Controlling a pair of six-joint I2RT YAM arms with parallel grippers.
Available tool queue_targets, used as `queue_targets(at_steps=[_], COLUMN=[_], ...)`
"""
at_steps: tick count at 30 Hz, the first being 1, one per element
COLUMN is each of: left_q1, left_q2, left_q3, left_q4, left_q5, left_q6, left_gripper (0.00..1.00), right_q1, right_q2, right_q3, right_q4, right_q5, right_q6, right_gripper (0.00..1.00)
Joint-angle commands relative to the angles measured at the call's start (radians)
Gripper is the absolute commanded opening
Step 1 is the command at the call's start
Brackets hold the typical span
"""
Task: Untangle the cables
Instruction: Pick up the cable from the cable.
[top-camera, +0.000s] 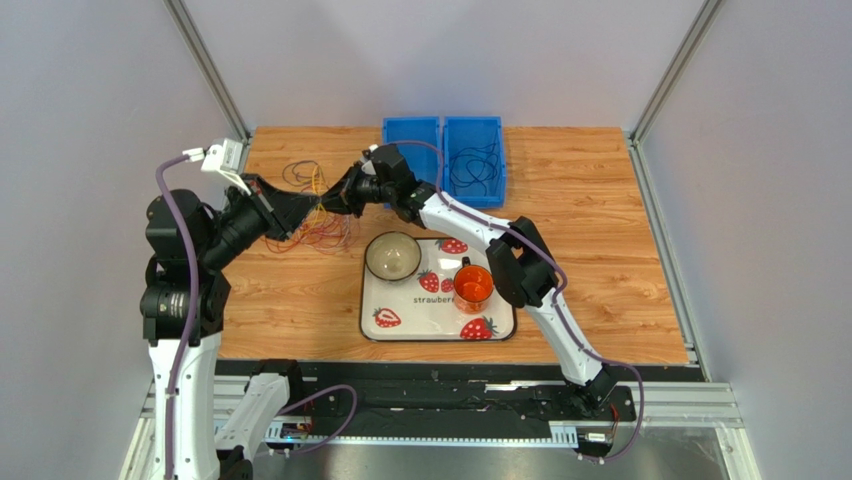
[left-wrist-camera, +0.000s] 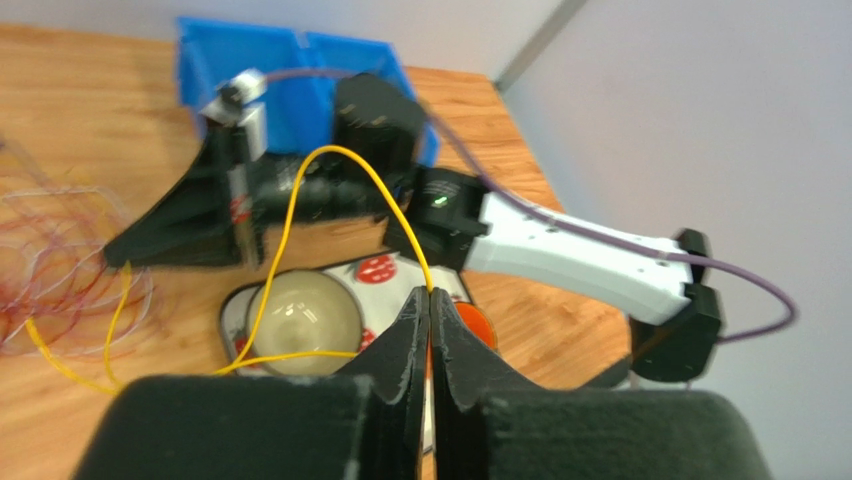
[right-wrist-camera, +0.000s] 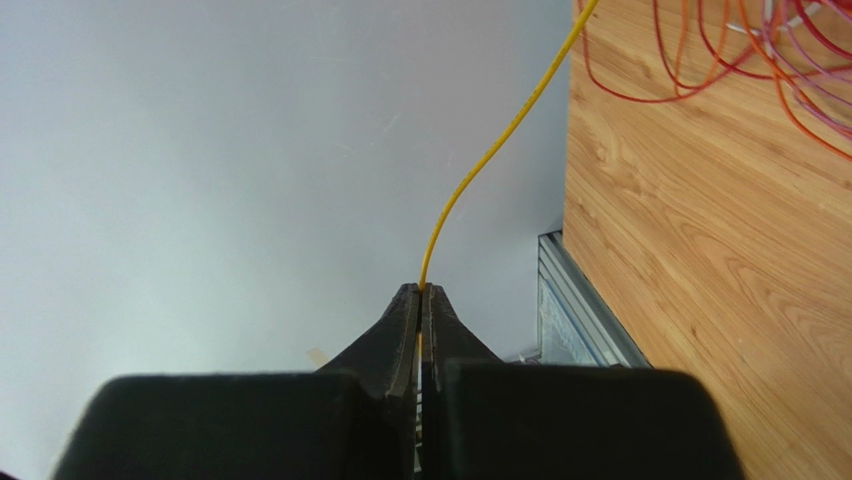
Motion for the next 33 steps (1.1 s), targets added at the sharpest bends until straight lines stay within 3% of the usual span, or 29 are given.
queue_targets(at_steps=[1, 2, 5, 9, 18, 23, 33], left_q1=[-0.001, -0.002, -0.002, -0.002, -0.002, -0.002, -0.002], left_q2=[-0.026, -0.019, -0.011, -0.045, -0.157, -0.235, -0.278], left_q3=[-0.021, -0.027, -0.071, -0.149, -0.235, -0.288, -0.318], left_q4=[-0.26, -0.338, -0.405, -0.417, -0.411, -0.374, -0.345], left_q5=[-0.265, -0.316, -0.395, -0.425, -0.528, -0.54, -0.58], left_q6=[0.084, 0.083, 0.092, 0.09, 0.127, 0.116, 0.092], left_gripper=[0.37, 0.49, 0.65, 0.72, 0.68, 0.66, 0.65], right_q1=[-0.049, -0.053, -0.069, -0.073, -0.08, -0.078, -0.08], right_q2=[-0.054, -0.063, -0.076, -0.08, -0.224, -0.327, -0.481], right_q3=[0.132, 0.154, 0.253, 0.406, 0.435, 0.423, 0.344], right_q4=[-0.011, -0.04, -0.106, -0.229, -0.353, -0.376, -0.191], right_q5=[-0.036, -0.037, -0.046, -0.049, -0.004, 0.144, 0.41], right_q6=[-0.114, -0.141, -0.248, -0.42, -0.864, -1.044, -1.291], right_gripper=[0.0, 0.0, 0.0, 0.0, 0.0, 0.0, 0.0])
